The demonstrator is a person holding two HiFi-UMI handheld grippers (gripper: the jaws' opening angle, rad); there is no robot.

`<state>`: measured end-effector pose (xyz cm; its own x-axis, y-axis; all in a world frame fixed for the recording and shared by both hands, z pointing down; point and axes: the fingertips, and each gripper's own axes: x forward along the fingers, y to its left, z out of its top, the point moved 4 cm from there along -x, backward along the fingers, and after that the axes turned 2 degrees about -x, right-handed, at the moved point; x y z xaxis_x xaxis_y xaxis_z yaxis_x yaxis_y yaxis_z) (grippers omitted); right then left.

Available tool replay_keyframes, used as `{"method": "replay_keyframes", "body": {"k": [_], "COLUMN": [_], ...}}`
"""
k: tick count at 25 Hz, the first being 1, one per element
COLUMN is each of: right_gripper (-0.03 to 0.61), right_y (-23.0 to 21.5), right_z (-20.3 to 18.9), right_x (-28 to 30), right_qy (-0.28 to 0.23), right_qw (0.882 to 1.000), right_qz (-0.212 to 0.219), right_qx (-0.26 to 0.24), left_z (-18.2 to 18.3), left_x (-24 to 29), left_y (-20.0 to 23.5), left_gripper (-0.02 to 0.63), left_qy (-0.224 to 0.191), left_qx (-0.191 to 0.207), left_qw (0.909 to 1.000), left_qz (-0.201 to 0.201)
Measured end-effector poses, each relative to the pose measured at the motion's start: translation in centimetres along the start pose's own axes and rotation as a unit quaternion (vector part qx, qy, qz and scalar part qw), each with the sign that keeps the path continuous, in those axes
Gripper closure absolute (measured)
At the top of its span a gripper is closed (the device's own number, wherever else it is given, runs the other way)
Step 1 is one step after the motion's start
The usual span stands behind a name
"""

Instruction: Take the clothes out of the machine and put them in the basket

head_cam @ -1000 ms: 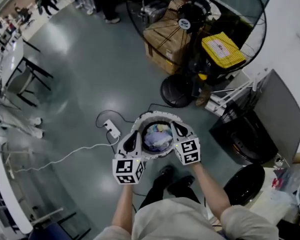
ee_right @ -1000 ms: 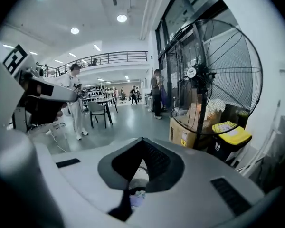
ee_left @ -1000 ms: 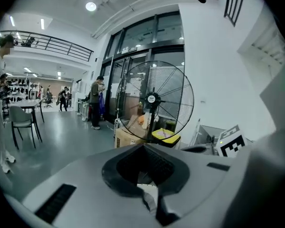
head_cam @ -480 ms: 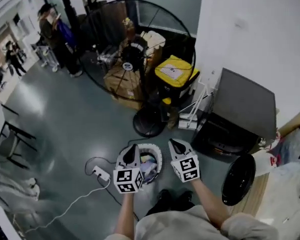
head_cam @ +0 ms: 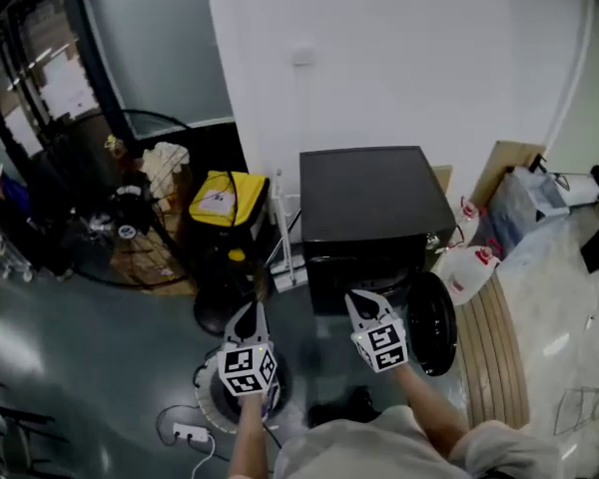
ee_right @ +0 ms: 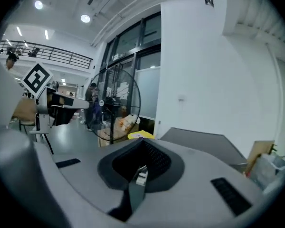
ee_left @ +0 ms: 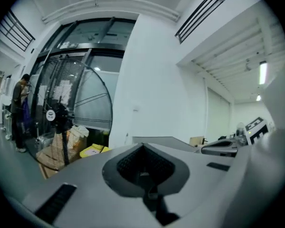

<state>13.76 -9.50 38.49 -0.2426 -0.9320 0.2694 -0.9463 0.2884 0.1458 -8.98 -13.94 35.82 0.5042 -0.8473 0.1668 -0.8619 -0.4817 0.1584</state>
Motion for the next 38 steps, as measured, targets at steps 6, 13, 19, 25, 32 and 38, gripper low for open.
{"method": "replay_keyframes", "body": {"k": [6,13,19,25,32,38], "right_gripper": [0.555,0.555,0.555,0.556,0.555,0.556], "right_y": [-8.4,-12.9,-14.0,-14.3,-14.1,-13.9], "right_z": [-2.4,-4.3,-3.9,-3.4,-2.9,-3.0], "right_x": [-7.0,-10.8,-10.3,-9.2,-8.6,-8.4], "right_qy": [0.006,0.005,-0.006,-0.013,-0.011,-0.008], "right_qw": [0.995,0.988,0.989,0.99,0.991,0.992], "right_qz": [-0.098,-0.148,-0.143,-0.132,-0.124,-0.12], "right_qx": [0.019,0.044,0.047,0.042,0.039,0.043], "left_z": [0.8,0.3,0.6,0.6,0.5,0.1], "left_x": [4.9,7.5,8.4,8.7,8.5,8.4], "left_y": [-8.2,-13.6,-14.2,-14.0,-14.0,-14.2], "left_gripper": [0.595,0.595,0.595,0.595,0.595,0.595], "left_qy": [0.002,0.006,0.002,-0.001,0.002,0.006], "left_qx": [0.017,0.028,0.033,0.035,0.039,0.048], "left_qw": [0.9967,0.9921,0.9927,0.9941,0.9944,0.9942], "left_qz": [-0.079,-0.122,-0.116,-0.103,-0.098,-0.096]}}
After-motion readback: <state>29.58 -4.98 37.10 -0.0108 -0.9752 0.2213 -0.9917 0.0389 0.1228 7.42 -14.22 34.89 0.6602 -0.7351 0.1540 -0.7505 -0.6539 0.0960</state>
